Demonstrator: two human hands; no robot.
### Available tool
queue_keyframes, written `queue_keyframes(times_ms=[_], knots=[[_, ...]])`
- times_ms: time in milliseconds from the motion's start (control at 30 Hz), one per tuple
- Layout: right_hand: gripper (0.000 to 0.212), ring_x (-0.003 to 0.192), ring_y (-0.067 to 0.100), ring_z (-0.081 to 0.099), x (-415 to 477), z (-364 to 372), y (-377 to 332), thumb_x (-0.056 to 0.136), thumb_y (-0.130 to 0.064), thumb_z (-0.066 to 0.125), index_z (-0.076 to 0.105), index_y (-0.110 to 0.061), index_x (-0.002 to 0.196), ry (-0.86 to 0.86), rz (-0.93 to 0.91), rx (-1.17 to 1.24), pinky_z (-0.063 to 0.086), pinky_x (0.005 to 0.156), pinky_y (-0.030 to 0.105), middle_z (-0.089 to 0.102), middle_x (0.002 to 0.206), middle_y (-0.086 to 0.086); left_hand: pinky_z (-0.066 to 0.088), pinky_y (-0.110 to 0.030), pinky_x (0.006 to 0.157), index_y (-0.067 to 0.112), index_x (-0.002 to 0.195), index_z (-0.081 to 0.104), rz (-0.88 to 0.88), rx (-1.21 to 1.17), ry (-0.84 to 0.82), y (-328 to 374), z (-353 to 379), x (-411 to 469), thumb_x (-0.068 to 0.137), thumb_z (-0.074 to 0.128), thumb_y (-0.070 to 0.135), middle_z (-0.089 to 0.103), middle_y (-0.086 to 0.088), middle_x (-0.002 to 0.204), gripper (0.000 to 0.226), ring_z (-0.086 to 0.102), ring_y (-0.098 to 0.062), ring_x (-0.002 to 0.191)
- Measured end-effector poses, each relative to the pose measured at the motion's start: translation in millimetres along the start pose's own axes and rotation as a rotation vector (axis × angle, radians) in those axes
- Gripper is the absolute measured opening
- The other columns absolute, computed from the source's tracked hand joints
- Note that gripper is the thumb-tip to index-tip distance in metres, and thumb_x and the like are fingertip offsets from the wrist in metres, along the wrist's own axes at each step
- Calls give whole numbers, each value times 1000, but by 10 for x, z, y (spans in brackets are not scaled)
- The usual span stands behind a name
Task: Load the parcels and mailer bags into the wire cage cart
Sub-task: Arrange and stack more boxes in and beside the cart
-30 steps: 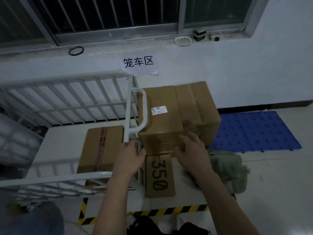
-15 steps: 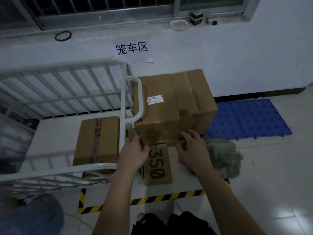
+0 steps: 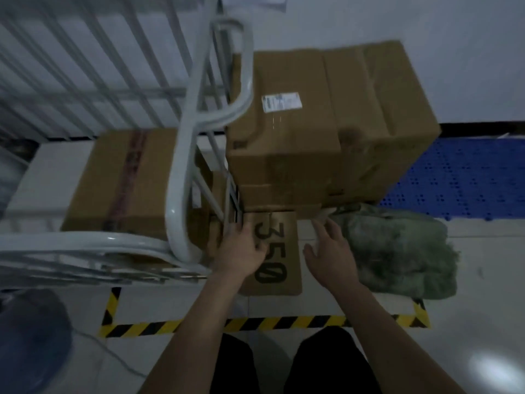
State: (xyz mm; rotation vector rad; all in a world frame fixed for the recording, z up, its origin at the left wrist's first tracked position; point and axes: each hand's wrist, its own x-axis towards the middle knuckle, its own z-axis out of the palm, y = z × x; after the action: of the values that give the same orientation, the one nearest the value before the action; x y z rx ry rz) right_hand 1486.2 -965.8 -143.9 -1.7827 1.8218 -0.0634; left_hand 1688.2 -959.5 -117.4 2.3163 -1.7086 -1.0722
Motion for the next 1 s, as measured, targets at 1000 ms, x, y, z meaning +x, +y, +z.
queue_keyframes(times_ms=[1000], knots=[[63, 148, 49, -7, 2187, 3658, 1511, 96, -72, 24, -6, -57, 149, 0, 59, -119, 12, 114, 72, -23, 164, 4, 39, -44, 105, 43, 153, 19, 21, 212, 181, -2046, 3272, 2787, 85, 47, 76, 17, -15, 147, 80, 26, -40, 134]])
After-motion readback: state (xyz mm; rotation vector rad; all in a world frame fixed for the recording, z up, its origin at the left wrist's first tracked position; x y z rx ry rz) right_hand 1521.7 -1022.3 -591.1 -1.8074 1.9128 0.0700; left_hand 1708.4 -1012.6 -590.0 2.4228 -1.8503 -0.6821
